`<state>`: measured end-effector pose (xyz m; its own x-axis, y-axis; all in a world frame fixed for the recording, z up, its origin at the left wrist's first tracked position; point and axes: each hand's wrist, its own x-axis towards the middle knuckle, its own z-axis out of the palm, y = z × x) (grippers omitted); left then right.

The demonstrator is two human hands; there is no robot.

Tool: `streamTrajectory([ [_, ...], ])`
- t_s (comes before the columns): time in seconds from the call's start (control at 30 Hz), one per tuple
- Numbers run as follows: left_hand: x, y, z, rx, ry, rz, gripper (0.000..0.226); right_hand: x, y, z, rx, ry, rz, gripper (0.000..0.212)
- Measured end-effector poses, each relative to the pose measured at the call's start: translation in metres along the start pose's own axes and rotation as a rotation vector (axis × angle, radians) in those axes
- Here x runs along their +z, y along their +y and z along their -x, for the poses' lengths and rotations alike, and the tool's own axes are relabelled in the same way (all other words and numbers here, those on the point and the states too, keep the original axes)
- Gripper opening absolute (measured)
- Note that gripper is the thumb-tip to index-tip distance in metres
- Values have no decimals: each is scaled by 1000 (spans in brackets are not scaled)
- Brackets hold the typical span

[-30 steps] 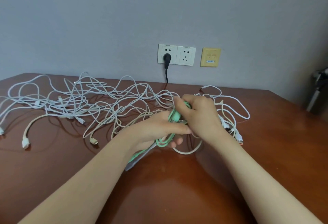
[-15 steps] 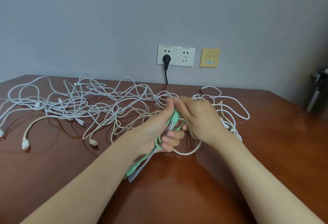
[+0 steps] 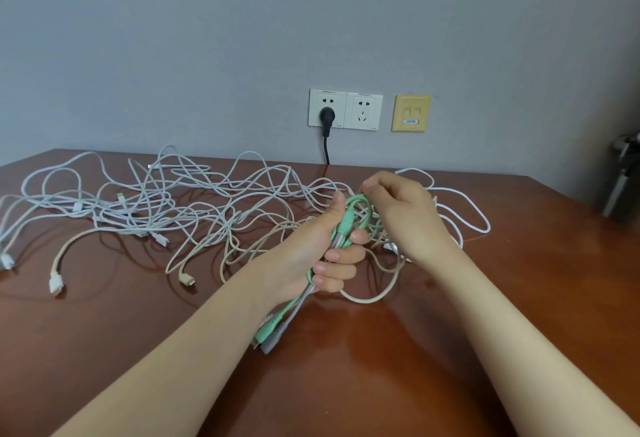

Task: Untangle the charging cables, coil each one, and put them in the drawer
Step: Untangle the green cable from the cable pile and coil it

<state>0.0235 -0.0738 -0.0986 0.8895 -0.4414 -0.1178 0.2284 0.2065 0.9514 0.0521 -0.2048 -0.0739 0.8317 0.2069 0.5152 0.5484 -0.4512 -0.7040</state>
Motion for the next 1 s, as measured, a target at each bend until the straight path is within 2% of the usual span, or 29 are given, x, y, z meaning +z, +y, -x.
streamTrajectory([
  [0.13,-3,0,-3,-69,-89,98,58,-5,5,-5,-15,1,-82,26],
  [0.23,-5,4,-5,-99,-127,131,46,-6,5,-5,-75,-11,-16,27],
  [0.3,-5,3,-7,-104,-96,133,45,-5,4,-3,-107,-23,63,27],
  [0.4,-3,-2,-6,-88,-35,116,59,-2,4,-1,-153,-17,119,17],
  [0.53,2,-4,-2,15,35,33,56,2,4,-1,-200,-6,134,13],
  [0.63,4,-3,-3,60,70,-26,52,4,5,0,-176,-28,130,21],
  [0.73,6,-1,-5,100,98,-27,50,0,10,-1,-112,-66,246,31],
  [0.83,3,2,-5,185,185,-27,42,-8,13,-2,-44,-47,315,30],
  [0.93,1,4,-5,233,247,0,39,-9,9,-3,-40,25,255,25],
  [1.0,-2,2,-8,253,282,29,38,-3,5,-2,-47,14,195,24],
])
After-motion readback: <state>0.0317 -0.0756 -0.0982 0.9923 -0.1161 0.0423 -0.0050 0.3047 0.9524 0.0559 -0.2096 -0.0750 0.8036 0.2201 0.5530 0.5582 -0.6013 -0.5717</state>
